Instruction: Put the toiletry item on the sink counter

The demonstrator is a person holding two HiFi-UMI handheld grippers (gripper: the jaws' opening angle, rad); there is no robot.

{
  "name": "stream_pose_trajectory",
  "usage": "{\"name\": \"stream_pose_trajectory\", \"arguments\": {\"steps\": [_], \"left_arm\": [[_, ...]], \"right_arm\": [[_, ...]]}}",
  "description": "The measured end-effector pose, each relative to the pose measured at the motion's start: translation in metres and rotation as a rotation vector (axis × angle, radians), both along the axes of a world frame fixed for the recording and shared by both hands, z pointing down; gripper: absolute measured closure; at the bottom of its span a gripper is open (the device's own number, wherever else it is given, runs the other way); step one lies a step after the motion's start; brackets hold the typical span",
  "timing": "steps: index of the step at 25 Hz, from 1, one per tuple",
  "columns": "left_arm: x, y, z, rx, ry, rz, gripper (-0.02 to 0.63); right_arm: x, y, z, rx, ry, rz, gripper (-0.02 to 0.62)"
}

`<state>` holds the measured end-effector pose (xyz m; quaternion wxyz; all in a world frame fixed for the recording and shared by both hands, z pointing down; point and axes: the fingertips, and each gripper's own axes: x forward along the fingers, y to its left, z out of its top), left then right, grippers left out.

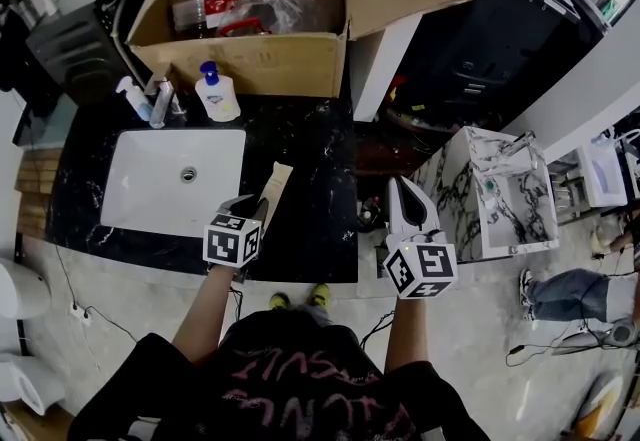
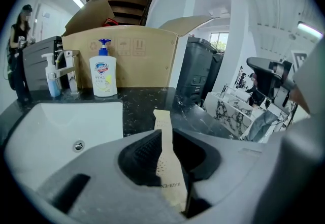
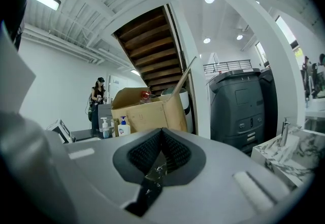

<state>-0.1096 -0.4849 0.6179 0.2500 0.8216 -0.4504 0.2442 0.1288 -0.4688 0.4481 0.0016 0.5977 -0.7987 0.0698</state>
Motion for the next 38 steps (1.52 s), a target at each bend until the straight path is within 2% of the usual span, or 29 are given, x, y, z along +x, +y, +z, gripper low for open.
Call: {"name": "stream_pose_trajectory", "arguments": {"steps": [7, 18, 38], "left_arm": [[-0.008, -0.001, -0.022, 0.054, 0.029, -0.001, 0.547], [-0.004, -0.006, -0.088, 0.220, 0.061, 0.020, 0.607], [-0.017, -0.001, -0.221, 0.511, 0.147, 0.026, 0.607]], "right_arm": [[-0.012, 0.004, -0.006, 0.012, 0.000, -0.008, 0.583], [-0.009, 0.016, -0.017, 0.028, -0.017, 0.013, 0.583], [-0.008, 0.024, -0.045, 0.086, -0.011, 0.013, 0.583]]}}
